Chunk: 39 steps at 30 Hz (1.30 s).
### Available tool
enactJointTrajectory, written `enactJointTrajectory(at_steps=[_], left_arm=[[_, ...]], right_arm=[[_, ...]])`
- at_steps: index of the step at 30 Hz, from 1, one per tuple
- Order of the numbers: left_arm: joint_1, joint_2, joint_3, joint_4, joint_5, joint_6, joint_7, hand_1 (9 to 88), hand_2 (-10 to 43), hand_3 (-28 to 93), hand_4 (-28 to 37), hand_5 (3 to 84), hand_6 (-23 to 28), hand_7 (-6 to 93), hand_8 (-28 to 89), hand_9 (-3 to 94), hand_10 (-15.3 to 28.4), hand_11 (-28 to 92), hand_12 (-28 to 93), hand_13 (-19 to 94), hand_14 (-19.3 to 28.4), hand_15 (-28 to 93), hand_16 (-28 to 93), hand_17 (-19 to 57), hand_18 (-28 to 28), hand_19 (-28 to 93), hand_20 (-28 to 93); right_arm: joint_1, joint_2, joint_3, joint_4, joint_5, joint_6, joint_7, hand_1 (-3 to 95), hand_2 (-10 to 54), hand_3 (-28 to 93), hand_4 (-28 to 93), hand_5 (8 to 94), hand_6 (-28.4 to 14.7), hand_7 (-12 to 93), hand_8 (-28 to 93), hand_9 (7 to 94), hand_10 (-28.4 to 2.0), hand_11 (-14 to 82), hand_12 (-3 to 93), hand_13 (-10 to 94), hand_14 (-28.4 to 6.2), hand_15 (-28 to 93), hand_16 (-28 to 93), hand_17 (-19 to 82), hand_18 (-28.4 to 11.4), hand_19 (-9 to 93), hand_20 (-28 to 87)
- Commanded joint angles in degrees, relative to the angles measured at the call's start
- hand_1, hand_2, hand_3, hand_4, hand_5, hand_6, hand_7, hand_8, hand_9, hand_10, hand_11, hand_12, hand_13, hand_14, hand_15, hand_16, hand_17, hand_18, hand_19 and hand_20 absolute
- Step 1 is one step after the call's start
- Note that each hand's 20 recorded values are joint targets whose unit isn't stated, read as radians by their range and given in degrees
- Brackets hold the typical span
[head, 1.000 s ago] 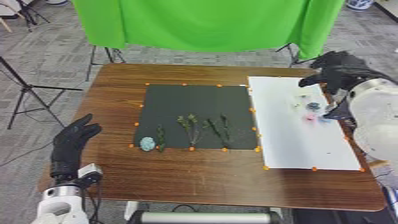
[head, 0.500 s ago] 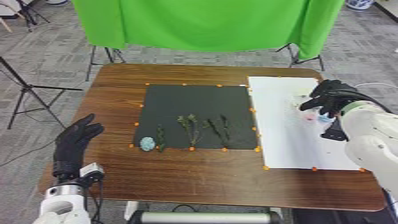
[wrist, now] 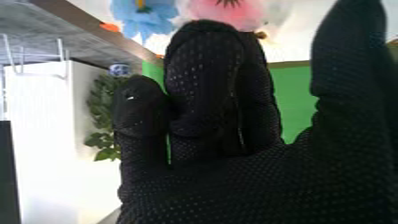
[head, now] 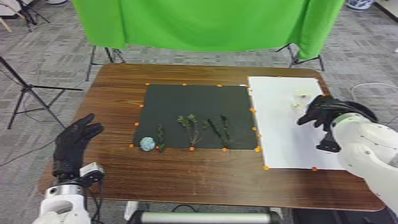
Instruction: Arrange flowers
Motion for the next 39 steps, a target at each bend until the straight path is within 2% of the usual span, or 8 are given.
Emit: enactJointTrajectory(at_steps=[1, 8, 22, 26, 28, 30, 32, 39], left_arm=[[0.12, -0.49, -0.46, 0.2, -0.29, -0.27, -0.58, 17.6, -6.5, 77, -28.3, 49.7, 1.5, 15.5, -8, 52.1, 13.5, 22, 13, 44, 16.7, 24, -2, 12.3, 10.8, 4, 20], [0.11, -0.29, -0.32, 0.27, -0.25, -0.3, -0.76, 17.6, -6.5, 77, -28.3, 49.7, 1.6, 15.4, -8, 52.1, 13.5, 22, 13, 44, 16.6, 24, -2, 12.2, 10.9, 4, 20], [-0.15, 1.64, -2.71, 0.36, -0.89, 0.68, -0.57, 17.8, -6.3, 77, -28.3, 49.7, 1.6, 15.4, -8, 52.1, 13.6, 22, 13, 44, 16.6, 24, -2, 12.3, 10.9, 4, 20], [0.45, 2.25, -3.66, 0.41, -4.21, 1.03, -0.3, 17.9, -6.4, 77, -28.3, 49.8, 1.5, 15.4, -8, 52.1, 13.5, 22, 13, 44, 16.6, 24, -2, 12.3, 11.0, 4, 20], [1.04, 2.52, -4.44, 1.07, -3.53, 1.82, -0.96, 17.9, -6.4, 77, -28.3, 49.9, 1.6, 15.5, -8, 52.1, 13.6, 22, 13, 44, 16.6, 24, -2, 12.3, 11.0, 4, 20], [1.63, 2.65, -4.98, 1.19, -5.09, 2.53, -0.85, 17.9, -6.4, 77, -28.3, 49.9, 1.6, 15.6, -8, 52.1, 13.6, 22, 13, 44, 16.7, 25, -2, 12.4, 11.0, 4, 20], [1.58, 2.39, -5.29, 1.47, -5.21, 2.71, -0.8, 17.9, -6.1, 76, -28.3, 50.0, 1.6, 15.6, -8, 52.3, 13.5, 22, 13, 44, 16.7, 25, -2, 12.5, 10.9, 4, 20], [-1.78, 2.89, -1.97, 3.16, -4.93, 2.22, -1.27, 16.7, -2.7, 77, -28.3, 50.7, 1.6, 15.7, -8, 52.7, 13.5, 22, 13, 45, 16.7, 25, -2, 12.7, 10.9, 4, 20]], right_arm=[[-0.65, -0.09, -1.26, 0.58, -0.97, 4.16, 0.87, 42.5, -9.5, 69, -19, 61.7, 1.6, 16, -10, 73.5, -13.9, 17.8, 17.7, 88, -4.1, 57, 27, 59, -14.4, 93, 42], [-0.6, 0.07, -3.51, 1.06, -2.55, 8.74, -0.25, 57.6, -9.5, 61, -20, 73.1, 0.5, 17, 4, 85.6, -11.7, 11.6, 27.2, 91, -2.8, 54, 28, 62, -13.1, 93, 41], [2.89, 2.02, -3.39, -4.31, -6.05, 22.7, -4.4, 62.5, -9.5, 63, -19, 83.0, -0.1, 20, 7, 93.7, -9.2, 11.4, 34.1, 94, -0.5, 59, 27, 68, -10.7, 93, 45], [10.79, 1.11, -7.43, -7.05, -6.06, 25.12, -6.48, 62.5, -9.5, 63, -18, 83.4, -0.4, 20, 7, 93.7, -9.3, 12.3, 33.7, 94, -0.3, 59, 27, 68, -10.6, 93, 45], [17.33, -0.24, -12.79, -7.34, -5.96, 26.18, -8.01, 62.4, -9.5, 63, -18, 83.4, -0.4, 20, 7, 93.7, -9.3, 12.3, 33.9, 94, -0.3, 59, 27, 68, -10.3, 93, 45], [24.58, -2.7, -19.15, -6.84, -5.51, 26.64, -9.9, 62.3, -9.5, 63, -18, 83.5, -0.4, 20, 7, 93.7, -9.3, 12.3, 33.9, 94, -0.3, 59, 26, 68, -10.3, 93, 46], [31.77, -5.82, -26.12, -5.42, -4.93, 27.11, -12.0, 62.2, -9.5, 63, -18, 83.6, -0.4, 20, 7, 93.7, -9.3, 12.3, 34.0, 94, -0.3, 59, 26, 68, -10.2, 93, 46], [46.94, -19.24, -43.51, 2.25, -3.28, 25.83, -18.42, 62.0, -9.5, 63, -18, 83.6, 0.1, 20, 7, 93.7, -9.0, 11.9, 34.2, 94, -0.2, 59, 27, 68, -10.2, 93, 47]])
